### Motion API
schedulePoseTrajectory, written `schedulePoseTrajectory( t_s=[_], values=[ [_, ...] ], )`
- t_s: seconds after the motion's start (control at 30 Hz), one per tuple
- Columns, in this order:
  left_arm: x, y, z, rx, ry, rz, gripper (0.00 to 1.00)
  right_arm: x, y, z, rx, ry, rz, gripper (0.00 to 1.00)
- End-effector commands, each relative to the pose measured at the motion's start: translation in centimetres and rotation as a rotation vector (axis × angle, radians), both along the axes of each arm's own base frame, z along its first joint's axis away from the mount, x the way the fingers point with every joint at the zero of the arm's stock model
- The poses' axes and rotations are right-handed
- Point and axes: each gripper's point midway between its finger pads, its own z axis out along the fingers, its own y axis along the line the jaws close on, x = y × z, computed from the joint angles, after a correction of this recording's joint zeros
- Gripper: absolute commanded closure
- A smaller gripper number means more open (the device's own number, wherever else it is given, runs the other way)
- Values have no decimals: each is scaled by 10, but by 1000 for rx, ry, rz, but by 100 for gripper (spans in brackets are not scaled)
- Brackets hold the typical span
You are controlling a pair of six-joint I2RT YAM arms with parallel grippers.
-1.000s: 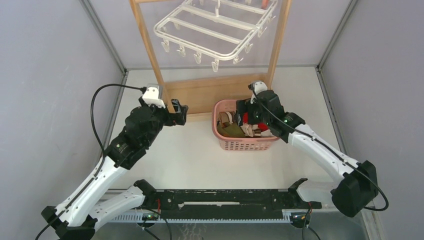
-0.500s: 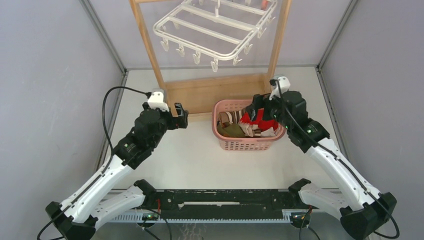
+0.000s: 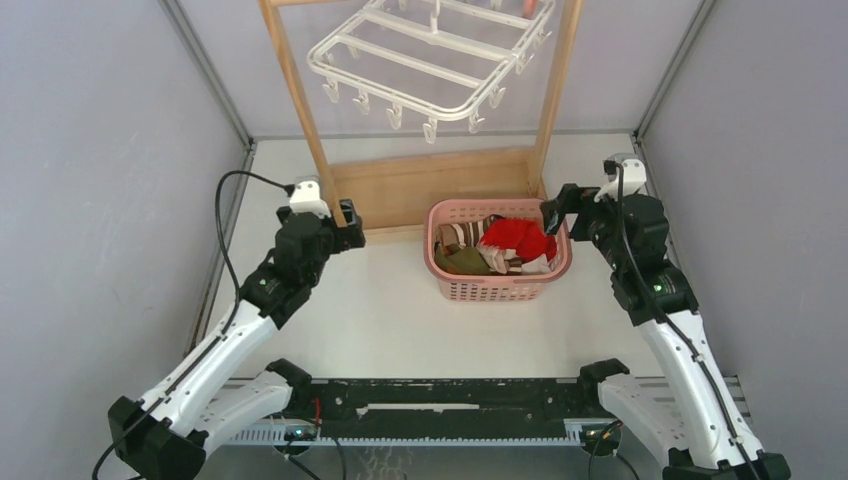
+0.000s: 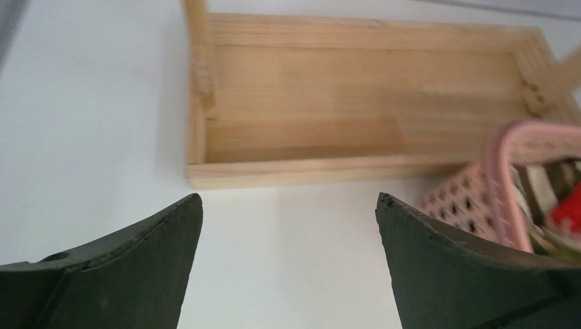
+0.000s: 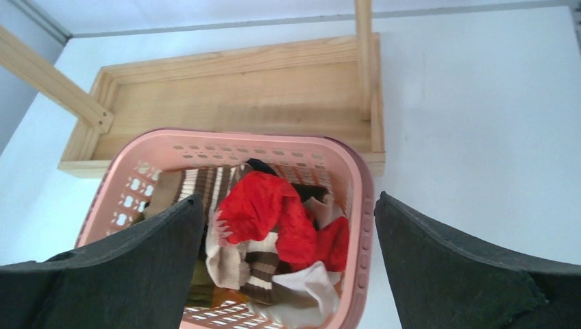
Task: Remove the socks clipped to the hanger
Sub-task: Place the sock in the bin, then reset both arms
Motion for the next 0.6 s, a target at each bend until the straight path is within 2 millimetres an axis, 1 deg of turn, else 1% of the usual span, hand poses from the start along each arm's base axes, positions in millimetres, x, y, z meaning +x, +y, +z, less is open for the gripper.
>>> schedulePoseTrajectory(
  t_s=[0.0,0.07,0.2,0.23,0.3,0.43,0.57],
  values=[
    [21,34,12,-26,-66,131,0,2,-23,-2,-4,-28,-110,0],
    [24,48,14,-14,-88,175,0,3,-33,-8,-8,-34,-154,0],
    [27,75,7,32,-118,261,0,6,-52,-21,-10,-51,-230,0],
    [27,82,4,46,-123,285,0,8,-56,-30,-16,-45,-249,0],
    [25,95,-5,72,-121,326,0,11,-65,-38,-16,-61,-279,0],
    [24,111,-15,89,-160,376,0,16,-75,-51,-17,-93,-312,0],
    [25,128,-33,144,-157,435,0,20,-85,-67,-19,-112,-352,0]
  ],
)
